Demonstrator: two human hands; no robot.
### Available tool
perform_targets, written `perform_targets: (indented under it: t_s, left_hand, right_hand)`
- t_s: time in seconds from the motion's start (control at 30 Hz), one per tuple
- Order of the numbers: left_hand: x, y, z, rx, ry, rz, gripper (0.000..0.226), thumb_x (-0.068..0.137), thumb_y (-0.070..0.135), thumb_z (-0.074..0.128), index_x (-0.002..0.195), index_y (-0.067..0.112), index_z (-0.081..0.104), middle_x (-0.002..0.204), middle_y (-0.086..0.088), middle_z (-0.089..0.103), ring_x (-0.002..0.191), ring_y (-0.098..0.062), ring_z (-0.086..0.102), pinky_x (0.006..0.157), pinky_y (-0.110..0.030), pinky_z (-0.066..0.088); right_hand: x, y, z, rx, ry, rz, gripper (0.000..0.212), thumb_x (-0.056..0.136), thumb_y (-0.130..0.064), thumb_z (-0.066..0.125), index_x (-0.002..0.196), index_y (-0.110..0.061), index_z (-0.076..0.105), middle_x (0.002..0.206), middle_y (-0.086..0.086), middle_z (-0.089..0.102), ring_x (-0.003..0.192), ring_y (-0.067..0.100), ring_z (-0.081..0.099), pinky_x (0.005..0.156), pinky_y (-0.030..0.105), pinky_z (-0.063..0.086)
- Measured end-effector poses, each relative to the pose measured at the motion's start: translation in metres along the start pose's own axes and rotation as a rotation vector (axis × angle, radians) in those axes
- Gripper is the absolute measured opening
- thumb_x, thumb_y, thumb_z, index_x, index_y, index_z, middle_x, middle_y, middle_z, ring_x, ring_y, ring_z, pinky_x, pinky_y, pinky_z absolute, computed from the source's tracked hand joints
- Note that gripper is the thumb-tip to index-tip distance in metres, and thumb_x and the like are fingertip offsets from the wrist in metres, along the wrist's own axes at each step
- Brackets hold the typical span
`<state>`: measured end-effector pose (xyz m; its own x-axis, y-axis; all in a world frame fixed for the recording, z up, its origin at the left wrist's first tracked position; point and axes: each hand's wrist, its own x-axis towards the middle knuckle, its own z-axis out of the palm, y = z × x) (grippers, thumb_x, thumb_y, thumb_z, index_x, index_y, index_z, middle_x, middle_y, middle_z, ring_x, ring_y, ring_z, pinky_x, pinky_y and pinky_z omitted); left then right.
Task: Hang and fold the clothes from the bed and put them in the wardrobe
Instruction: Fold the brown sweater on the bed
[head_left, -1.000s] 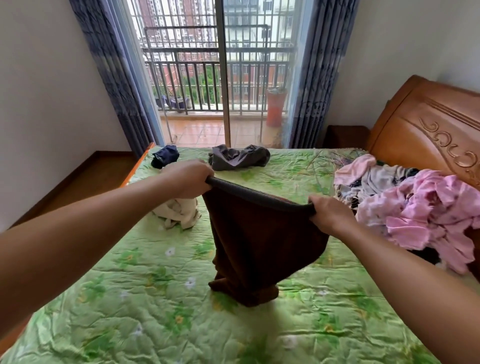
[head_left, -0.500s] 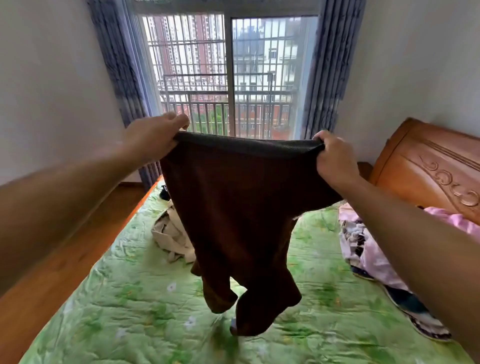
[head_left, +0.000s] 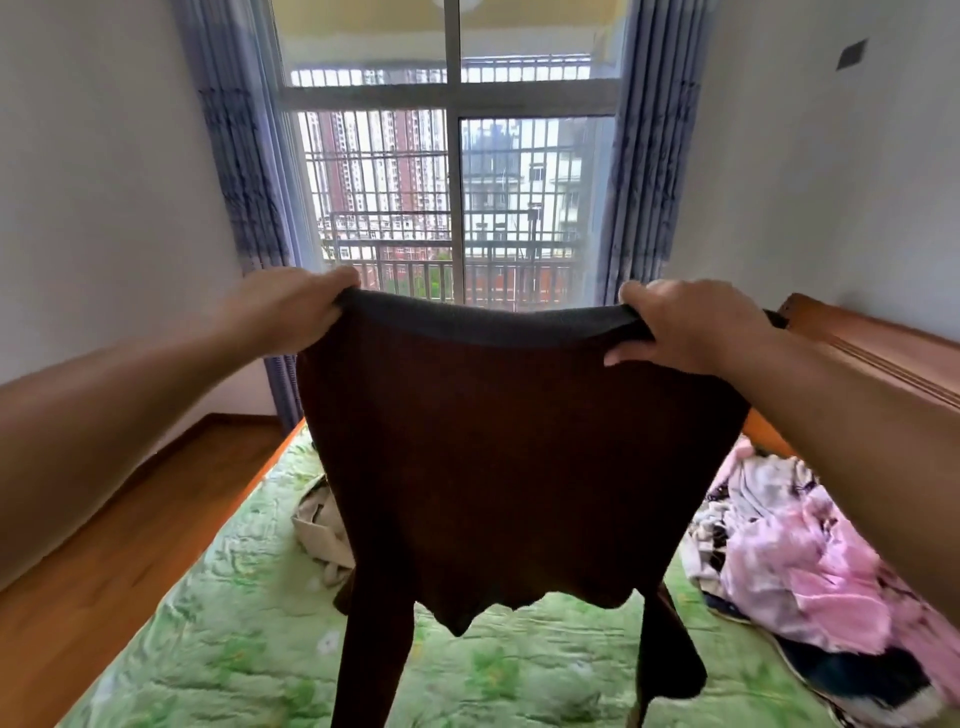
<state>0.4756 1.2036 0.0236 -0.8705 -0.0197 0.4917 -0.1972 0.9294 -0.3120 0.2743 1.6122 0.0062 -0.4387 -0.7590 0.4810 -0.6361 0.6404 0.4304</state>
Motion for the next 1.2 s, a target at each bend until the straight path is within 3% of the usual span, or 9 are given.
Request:
perform_targets:
  t_s: [0.1,0.23,0.37,0.43,0.67,0.77,0.93,1.07,1.2]
  left_hand:
    - [-0.007,0.001,0.025,0.108,-0.122,0.063,0.021,0.101,0.047,0.039,0.117,0.034,0.04,0.082,-0.004,0.064,0.069,-0.025,0.063,0.059,-0.035,0.05]
    - [-0.034,0.013,0.076,0.123,-0.23,0.193,0.03,0.099,0.054,0.043,0.118,0.033,0.053,0.094,-0.003,0.069,0.082,-0.027,0.067,0.064,-0.033,0.047]
    - [-0.085,0.055,0.135,-0.274,-0.511,0.203,0.016,0.088,0.046,0.072,0.084,0.032,0.064,0.074,0.007,0.065,0.071,-0.014,0.06,0.064,-0.018,0.043]
    - [-0.119,0.08,0.166,-0.448,-0.653,0.123,0.032,0.079,0.038,0.082,0.064,0.035,0.053,0.061,0.011,0.056,0.062,-0.01,0.053,0.055,-0.014,0.036]
    - [-0.189,0.127,0.255,-0.635,-1.082,0.046,0.013,0.086,0.034,0.072,0.083,0.024,0.063,0.074,0.006,0.063,0.065,-0.006,0.055,0.065,-0.03,0.045]
    - [-0.178,0.135,0.272,-0.462,-1.09,0.103,0.015,0.091,0.036,0.064,0.082,0.026,0.058,0.077,0.01,0.06,0.073,-0.013,0.058,0.067,-0.03,0.046]
    - [-0.095,0.125,0.275,-0.236,-0.888,0.017,0.013,0.094,0.028,0.056,0.082,0.031,0.056,0.092,0.009,0.064,0.09,-0.021,0.066,0.07,-0.033,0.052]
    - [0.005,0.093,0.25,-0.157,-0.642,-0.02,0.021,0.093,0.01,0.052,0.103,0.023,0.064,0.111,-0.001,0.064,0.105,-0.027,0.064,0.084,-0.041,0.054]
    - [0.091,0.054,0.196,-0.043,-0.331,-0.044,0.024,0.089,0.003,0.049,0.102,0.021,0.061,0.107,-0.004,0.062,0.097,-0.032,0.066,0.068,-0.038,0.048]
  right_hand:
    - [-0.013,-0.004,0.02,0.091,-0.164,0.049,0.058,0.079,-0.076,0.062,0.093,-0.03,0.029,0.082,0.001,0.058,0.067,0.024,0.052,0.056,0.035,0.04]
    - [-0.044,-0.026,0.063,0.363,-0.421,0.19,0.037,0.081,-0.049,0.078,0.091,-0.028,0.049,0.084,-0.001,0.055,0.089,0.03,0.061,0.07,0.036,0.044]
    - [-0.094,-0.068,0.123,0.497,-0.752,0.238,0.025,0.084,-0.044,0.078,0.09,-0.026,0.061,0.087,-0.003,0.06,0.09,0.023,0.061,0.072,0.031,0.042]
    - [-0.124,-0.089,0.152,0.541,-0.928,0.238,0.021,0.085,-0.04,0.078,0.086,-0.026,0.061,0.083,-0.003,0.062,0.086,0.021,0.061,0.068,0.029,0.039]
    - [-0.193,-0.128,0.221,0.716,-1.343,0.252,0.014,0.087,-0.024,0.074,0.079,-0.026,0.063,0.078,-0.008,0.061,0.075,0.012,0.056,0.06,0.025,0.04]
    - [-0.189,-0.132,0.24,0.721,-1.204,0.363,0.022,0.09,-0.019,0.068,0.074,-0.024,0.055,0.086,0.0,0.063,0.083,0.018,0.059,0.065,0.029,0.042]
    - [-0.135,-0.109,0.253,0.555,-0.908,0.424,0.024,0.09,-0.008,0.048,0.106,-0.022,0.058,0.113,0.01,0.067,0.102,0.03,0.064,0.085,0.038,0.053]
    - [-0.054,-0.051,0.243,0.319,-0.729,0.379,0.024,0.09,-0.008,0.045,0.108,-0.024,0.05,0.113,0.014,0.065,0.097,0.034,0.066,0.081,0.04,0.055]
    - [0.02,0.014,0.203,0.14,-0.437,0.372,0.026,0.091,-0.008,0.046,0.114,-0.02,0.05,0.106,0.014,0.066,0.096,0.038,0.066,0.071,0.04,0.048]
